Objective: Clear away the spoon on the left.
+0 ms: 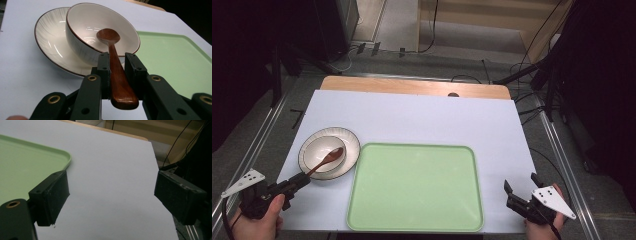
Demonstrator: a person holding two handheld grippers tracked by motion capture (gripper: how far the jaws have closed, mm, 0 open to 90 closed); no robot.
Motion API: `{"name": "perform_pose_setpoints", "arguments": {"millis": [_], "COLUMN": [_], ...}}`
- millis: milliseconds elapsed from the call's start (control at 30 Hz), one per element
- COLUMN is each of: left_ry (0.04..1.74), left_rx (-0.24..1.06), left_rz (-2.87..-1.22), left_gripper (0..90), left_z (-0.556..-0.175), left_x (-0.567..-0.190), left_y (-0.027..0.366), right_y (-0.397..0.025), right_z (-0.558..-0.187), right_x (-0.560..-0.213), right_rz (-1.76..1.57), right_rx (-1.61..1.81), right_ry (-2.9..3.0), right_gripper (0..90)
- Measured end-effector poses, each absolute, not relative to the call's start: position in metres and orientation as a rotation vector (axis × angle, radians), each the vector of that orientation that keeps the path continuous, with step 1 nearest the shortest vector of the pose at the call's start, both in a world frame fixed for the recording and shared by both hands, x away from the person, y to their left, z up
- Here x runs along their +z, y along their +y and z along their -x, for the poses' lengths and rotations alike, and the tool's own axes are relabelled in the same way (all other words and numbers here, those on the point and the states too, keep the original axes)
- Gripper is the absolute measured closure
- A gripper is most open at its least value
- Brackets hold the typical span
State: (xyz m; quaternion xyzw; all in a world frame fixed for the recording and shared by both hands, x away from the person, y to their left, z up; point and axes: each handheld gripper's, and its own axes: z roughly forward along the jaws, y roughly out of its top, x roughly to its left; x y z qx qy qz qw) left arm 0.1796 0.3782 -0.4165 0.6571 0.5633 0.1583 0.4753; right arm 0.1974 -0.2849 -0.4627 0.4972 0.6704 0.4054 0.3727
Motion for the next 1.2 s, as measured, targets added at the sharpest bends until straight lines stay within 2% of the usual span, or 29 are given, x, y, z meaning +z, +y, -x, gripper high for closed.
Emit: {"name": "perform_pose_setpoints", "arguments": {"millis": [433, 1200], "left_ry": [1.406, 1.304], "left_rx": [0.446, 0.526], "left_rz": [-1.657, -1.655], "left_gripper": [76.4, 78.5], "left_z": [-0.1803, -0.1761], "left_x": [-0.4176, -0.4088], "left_y": [0.3716, 0.3728], "right_y": [-0.2851, -0.2842], "right_z": [-0.1972, -0.1974], "right_x": [-0.4627, -0.4628], "right_rz": [-1.273, -1.27], "right_rx": [1.039, 1.038], "right_ry": [1.719, 1.721], "right_gripper": [13.3, 13.4]}}
